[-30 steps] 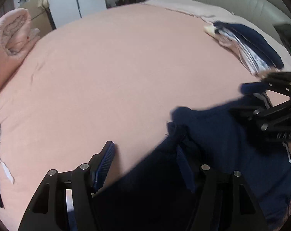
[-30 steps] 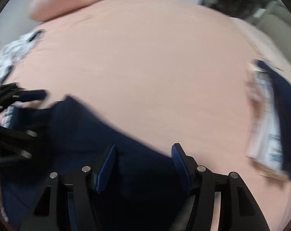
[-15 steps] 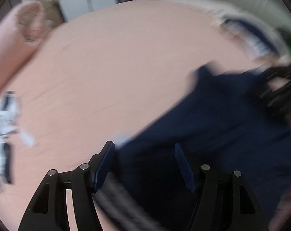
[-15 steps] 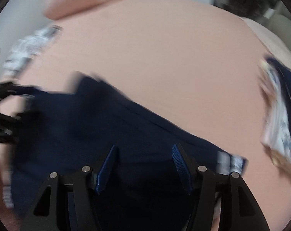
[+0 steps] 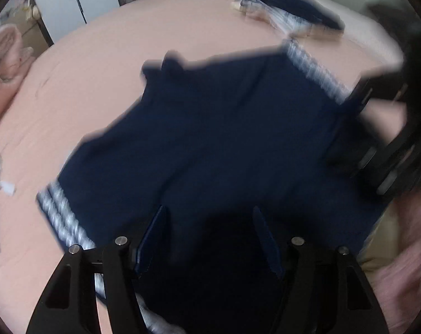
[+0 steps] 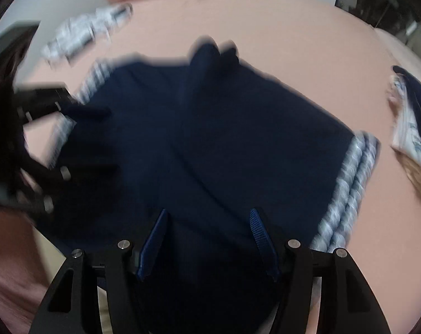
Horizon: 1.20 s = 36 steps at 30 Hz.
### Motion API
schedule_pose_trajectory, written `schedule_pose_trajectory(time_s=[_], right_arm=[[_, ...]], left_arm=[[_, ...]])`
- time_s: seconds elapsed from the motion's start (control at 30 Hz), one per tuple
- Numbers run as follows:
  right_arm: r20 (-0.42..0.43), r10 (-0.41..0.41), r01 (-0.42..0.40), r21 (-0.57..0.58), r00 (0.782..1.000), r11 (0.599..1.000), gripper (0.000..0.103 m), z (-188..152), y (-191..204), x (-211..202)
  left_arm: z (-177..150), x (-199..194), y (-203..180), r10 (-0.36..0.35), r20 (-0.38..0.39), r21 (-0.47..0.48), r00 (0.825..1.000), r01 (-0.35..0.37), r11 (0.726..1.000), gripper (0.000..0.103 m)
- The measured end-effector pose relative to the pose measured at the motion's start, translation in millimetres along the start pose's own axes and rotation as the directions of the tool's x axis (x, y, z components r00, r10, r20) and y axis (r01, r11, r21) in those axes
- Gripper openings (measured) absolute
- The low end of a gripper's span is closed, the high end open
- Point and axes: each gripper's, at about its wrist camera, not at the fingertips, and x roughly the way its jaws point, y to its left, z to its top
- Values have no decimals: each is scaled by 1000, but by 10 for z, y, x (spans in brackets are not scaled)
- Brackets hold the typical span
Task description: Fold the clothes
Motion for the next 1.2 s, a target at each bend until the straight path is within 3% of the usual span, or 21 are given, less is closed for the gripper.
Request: schedule_pose_trajectory(time_s=[0.13,0.23,0.33,0.4,0.53,0.67,0.73,0.8,0.93,1.1,1.2], right_arm=[[-43,-71,74,81,997,994,61,-273,-332,-202],[-6,-88,88,133,996,987,61,-236,-329,-314],[38,-16,10,153,999,988,62,-108,-130,-287],[33,43,-48,160,999,986,61,-25,12,-197],[-4,46,-45,161,999,986,62,-39,82,-84],[-2,67,-66,192,998,979,62,-11,63,-83],[-1,78,-76,208,997,975,62,4,53,-83],[0,88,-86,223,996,971,62,18,44,-82],[-22,100,-92,238,995,967,62,6,53,-36],[-50,83,-70,214,995,974,62,-212,-135,-161],[-60,36,-22,223,998,975,62,-149,-158,-249]], left_arm=[[-269,-251,106,61,13,-15,998,-60,998,64],[-276,-403,-15,23,63,-50,998,-20,999,64],[-251,-333,-334,-19,60,-25,998,21,999,64],[-297,-219,-504,1,25,33,1000,-1,999,65],[-474,-296,-548,36,5,72,999,-37,997,65],[-549,-457,-423,38,9,-21,999,-38,999,64],[-501,-597,-327,-1,54,-98,999,7,995,64],[-394,-575,-469,-24,73,-102,997,32,994,64],[-365,-308,-691,12,-2,-27,1000,-12,1000,65],[-588,-535,-543,21,-60,25,998,-19,1000,65],[-579,-624,-426,35,-50,-15,998,-36,999,65]])
